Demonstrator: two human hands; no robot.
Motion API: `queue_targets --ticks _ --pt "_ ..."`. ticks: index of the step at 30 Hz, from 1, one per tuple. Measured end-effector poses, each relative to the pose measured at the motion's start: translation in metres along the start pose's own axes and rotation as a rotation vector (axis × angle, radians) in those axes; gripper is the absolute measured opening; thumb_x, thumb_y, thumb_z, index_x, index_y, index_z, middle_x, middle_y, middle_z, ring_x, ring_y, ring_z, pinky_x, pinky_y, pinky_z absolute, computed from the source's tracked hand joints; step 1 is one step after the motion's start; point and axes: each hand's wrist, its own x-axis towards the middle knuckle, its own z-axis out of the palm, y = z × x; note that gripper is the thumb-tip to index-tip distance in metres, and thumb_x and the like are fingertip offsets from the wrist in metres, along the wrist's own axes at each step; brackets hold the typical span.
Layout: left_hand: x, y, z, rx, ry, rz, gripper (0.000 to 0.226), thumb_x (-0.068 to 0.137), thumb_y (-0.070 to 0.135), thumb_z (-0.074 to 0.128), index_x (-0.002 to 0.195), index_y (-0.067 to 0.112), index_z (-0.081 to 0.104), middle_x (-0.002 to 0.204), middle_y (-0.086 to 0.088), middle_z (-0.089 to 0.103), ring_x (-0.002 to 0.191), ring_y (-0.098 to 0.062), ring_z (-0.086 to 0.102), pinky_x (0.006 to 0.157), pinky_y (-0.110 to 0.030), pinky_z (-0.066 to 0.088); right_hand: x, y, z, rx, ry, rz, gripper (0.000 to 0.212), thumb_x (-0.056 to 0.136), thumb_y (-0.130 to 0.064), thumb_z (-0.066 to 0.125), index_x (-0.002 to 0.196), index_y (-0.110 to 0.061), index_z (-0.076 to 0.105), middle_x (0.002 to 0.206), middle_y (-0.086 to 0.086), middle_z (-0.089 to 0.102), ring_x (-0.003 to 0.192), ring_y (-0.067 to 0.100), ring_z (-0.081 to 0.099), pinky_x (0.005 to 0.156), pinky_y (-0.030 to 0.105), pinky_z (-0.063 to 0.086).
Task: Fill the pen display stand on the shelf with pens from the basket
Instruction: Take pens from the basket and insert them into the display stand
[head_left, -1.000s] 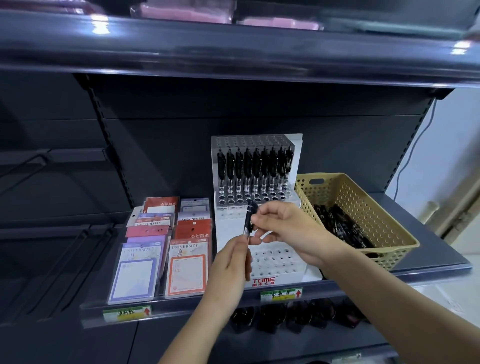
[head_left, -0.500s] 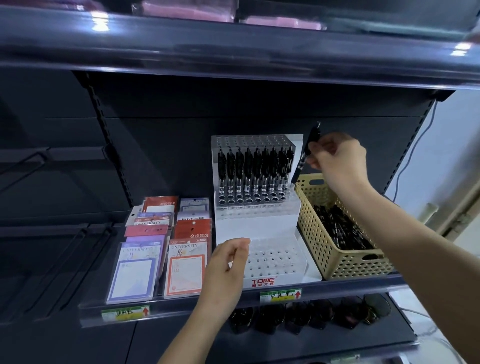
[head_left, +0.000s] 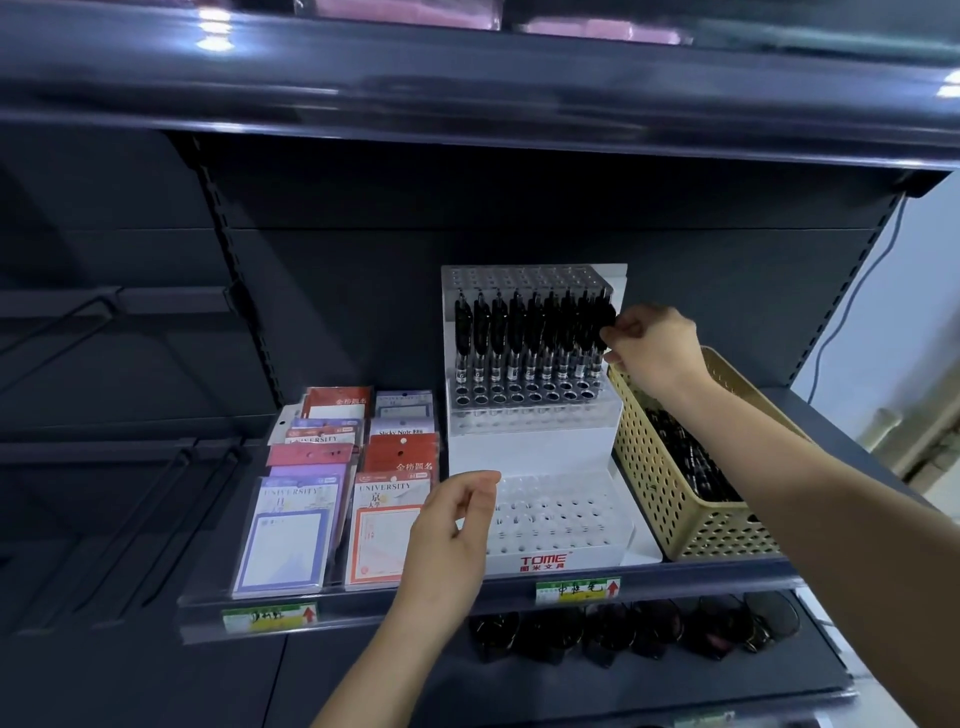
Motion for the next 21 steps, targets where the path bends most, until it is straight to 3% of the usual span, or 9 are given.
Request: queue_targets --ticks 3,7,10,12,15,17,21 --pt "0.000 -0.001 0.001 0.004 -0.005 0.003 0.015 0.094 0.030 0.047 0.099 0.033 0.061 0.108 0.009 0.061 0.101 -0.001 0.056 0.094 -0.031 0.047 0.002 0.004 0.003 -0.005 -0.011 0.014 0.011 0.091 -0.018 0.058 0.086 -0.009 0.061 0.067 -0.001 0.061 0.040 -0.010 0.054 0.050 0.014 0.043" --pt "0.000 -0.001 0.002 -0.001 -0.007 0.000 0.015 0.094 0.030 0.047 0.098 0.034 0.061 0.107 0.011 0.061 0.101 -0.001 0.056 0.094 -0.033 0.048 0.005 0.002 0.002 0.010 -0.019 0.028 0.011 0.091 -0.016 0.059 0.083 -0.009 0.061 0.066 0.000 0.061 0.040 -0.005 0.056 0.045 0.008 0.043" --pt "0.000 0.001 0.004 0.001 -0.011 0.000 0.015 0.094 0.030 0.048 0.098 0.035 0.062 0.108 0.011 0.061 0.101 0.000 0.056 0.094 -0.033 0.048 0.002 0.003 0.000 -0.001 -0.034 0.020 0.010 0.090 -0.017 0.060 0.085 -0.009 0.062 0.063 -0.001 0.060 0.038 -0.008 0.054 0.048 0.012 0.043" --pt "0.000 0.003 0.006 0.011 -0.016 0.004 0.015 0.094 0.031 0.048 0.098 0.035 0.061 0.110 0.010 0.061 0.102 0.002 0.055 0.095 -0.033 0.048 -0.002 0.007 -0.004 -0.016 -0.048 0.015 0.012 0.089 -0.018 0.061 0.092 -0.007 0.065 0.071 0.003 0.066 0.046 -0.003 0.058 0.061 0.023 0.052" --pt "-0.001 0.007 0.009 0.026 -0.030 0.015 0.015 0.094 0.033 0.047 0.099 0.036 0.061 0.110 0.011 0.061 0.103 0.001 0.055 0.096 -0.033 0.047 -0.013 0.017 -0.018 -0.021 -0.064 0.030 0.015 0.087 -0.016 0.061 0.097 -0.008 0.068 0.085 0.011 0.071 0.077 0.022 0.067 0.083 0.041 0.055" --pt "-0.002 0.009 0.014 0.038 -0.043 0.023 0.016 0.094 0.034 0.046 0.099 0.036 0.061 0.109 0.014 0.061 0.103 0.002 0.055 0.096 -0.032 0.047 -0.022 0.029 -0.033 -0.081 -0.091 0.023 0.011 0.088 -0.016 0.059 0.089 -0.011 0.069 0.088 0.007 0.071 0.082 0.024 0.066 0.082 0.039 0.054" --pt "-0.003 0.018 0.031 0.070 -0.095 0.041 0.015 0.094 0.035 0.045 0.098 0.039 0.059 0.107 0.016 0.061 0.100 0.005 0.055 0.092 -0.024 0.047 -0.040 0.063 -0.065 -0.174 -0.153 0.040 0.010 0.088 -0.024 0.061 0.087 -0.018 0.070 0.087 -0.004 0.069 0.081 0.011 0.064 0.073 0.026 0.051"
